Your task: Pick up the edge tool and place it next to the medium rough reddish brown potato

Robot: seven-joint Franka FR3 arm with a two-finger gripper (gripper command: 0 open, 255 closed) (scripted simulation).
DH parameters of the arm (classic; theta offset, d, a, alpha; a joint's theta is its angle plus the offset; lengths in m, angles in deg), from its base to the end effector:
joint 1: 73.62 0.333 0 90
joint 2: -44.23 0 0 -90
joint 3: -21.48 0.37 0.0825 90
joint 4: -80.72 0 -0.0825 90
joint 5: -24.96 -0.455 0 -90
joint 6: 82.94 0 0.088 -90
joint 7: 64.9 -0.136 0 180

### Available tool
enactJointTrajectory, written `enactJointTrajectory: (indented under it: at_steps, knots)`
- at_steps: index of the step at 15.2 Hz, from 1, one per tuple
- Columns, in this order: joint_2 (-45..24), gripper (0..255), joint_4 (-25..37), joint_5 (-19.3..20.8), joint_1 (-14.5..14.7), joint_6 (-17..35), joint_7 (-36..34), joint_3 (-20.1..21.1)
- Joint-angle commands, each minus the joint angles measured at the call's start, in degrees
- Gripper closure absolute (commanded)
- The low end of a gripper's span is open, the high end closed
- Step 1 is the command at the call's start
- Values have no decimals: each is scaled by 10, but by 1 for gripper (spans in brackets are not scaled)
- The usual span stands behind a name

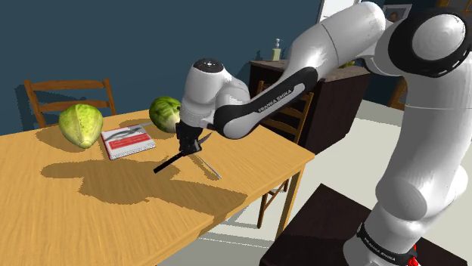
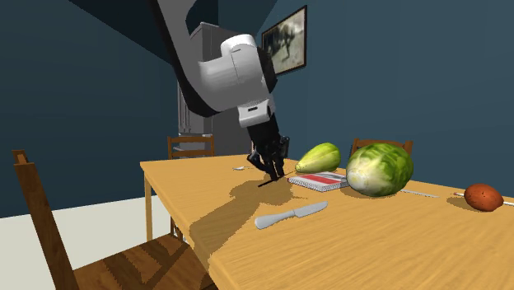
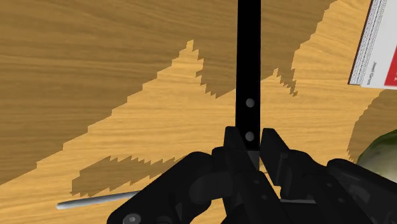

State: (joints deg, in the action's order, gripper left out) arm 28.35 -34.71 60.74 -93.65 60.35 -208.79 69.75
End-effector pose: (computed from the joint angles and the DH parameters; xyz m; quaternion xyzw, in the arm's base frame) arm 0.6222 0.3018 0.3748 -0.6732 0.7111 -0.1329 0.1533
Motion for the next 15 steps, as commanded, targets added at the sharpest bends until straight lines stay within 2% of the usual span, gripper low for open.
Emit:
enactJointTrajectory:
  at_steps: [1,13,15]
  knots:
    - [10,255,4,-18,-8,-9,15,9]
    - [59,255,41,-102,-38,-69,82,44]
    - [57,255,43,-111,-57,-62,111,38]
